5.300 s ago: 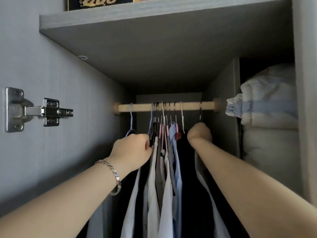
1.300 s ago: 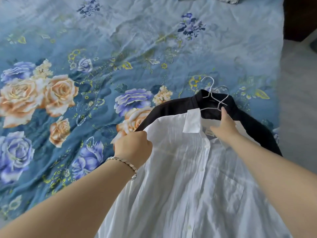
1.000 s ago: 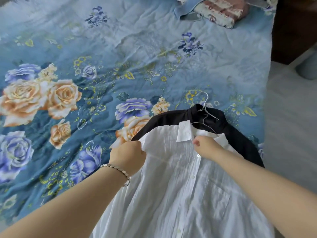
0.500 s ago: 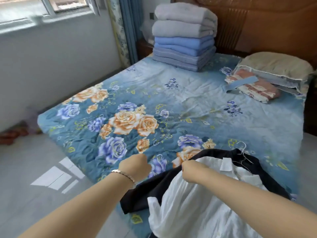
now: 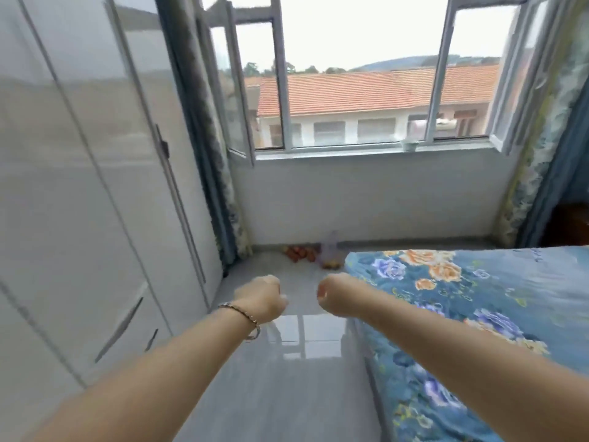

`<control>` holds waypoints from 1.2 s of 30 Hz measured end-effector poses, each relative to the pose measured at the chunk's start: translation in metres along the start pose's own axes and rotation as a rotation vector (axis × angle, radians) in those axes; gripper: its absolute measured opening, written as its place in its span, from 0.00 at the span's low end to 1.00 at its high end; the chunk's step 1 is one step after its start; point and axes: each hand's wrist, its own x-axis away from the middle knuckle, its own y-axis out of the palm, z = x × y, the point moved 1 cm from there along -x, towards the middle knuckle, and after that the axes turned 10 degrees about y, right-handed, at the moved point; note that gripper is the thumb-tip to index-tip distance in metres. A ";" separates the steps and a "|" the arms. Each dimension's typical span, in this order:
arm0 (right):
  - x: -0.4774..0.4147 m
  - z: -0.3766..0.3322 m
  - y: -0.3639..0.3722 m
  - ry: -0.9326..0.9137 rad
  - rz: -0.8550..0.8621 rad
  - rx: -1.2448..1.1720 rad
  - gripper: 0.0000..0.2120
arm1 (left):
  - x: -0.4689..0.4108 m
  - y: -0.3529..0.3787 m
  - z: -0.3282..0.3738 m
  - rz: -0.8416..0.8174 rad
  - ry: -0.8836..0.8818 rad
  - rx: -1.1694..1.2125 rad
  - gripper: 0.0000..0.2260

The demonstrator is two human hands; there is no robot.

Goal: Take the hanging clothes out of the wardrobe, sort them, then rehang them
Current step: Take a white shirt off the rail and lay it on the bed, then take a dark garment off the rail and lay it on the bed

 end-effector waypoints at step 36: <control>0.304 -0.741 -0.061 -1.516 -0.092 -0.187 0.10 | 0.584 -0.278 -0.378 0.670 -1.431 -0.493 0.09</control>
